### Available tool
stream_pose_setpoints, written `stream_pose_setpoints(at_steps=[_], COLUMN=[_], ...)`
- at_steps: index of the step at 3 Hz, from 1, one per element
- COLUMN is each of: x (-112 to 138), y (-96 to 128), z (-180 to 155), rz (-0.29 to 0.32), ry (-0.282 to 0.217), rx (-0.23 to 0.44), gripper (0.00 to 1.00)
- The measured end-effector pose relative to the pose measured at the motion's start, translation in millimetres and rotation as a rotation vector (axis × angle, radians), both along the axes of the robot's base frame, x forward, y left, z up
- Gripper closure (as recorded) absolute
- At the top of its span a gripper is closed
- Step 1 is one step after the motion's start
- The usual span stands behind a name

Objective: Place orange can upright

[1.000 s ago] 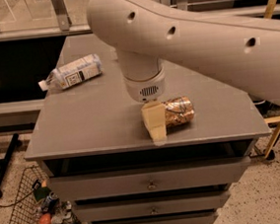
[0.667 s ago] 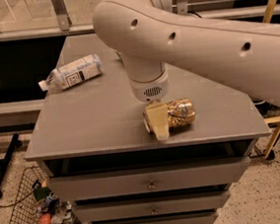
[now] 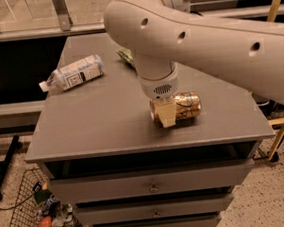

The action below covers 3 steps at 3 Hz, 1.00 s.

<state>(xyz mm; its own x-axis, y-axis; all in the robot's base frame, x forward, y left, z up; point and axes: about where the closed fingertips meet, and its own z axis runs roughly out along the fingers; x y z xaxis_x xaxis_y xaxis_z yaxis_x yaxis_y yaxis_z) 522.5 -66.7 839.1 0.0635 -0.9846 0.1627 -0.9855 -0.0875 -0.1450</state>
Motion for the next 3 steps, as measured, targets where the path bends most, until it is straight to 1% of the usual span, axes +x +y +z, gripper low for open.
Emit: stream_pose_setpoints(at_steps=[1,2,3], x=[-1,-6,-10], y=[-4,-6,-13], z=[23,62,99], rz=[0.022,0.075,0.122], ry=[0.01,0.027,0.067], rx=[0.094,0.269,0.479], gripper=[0.87,1.0,1.0])
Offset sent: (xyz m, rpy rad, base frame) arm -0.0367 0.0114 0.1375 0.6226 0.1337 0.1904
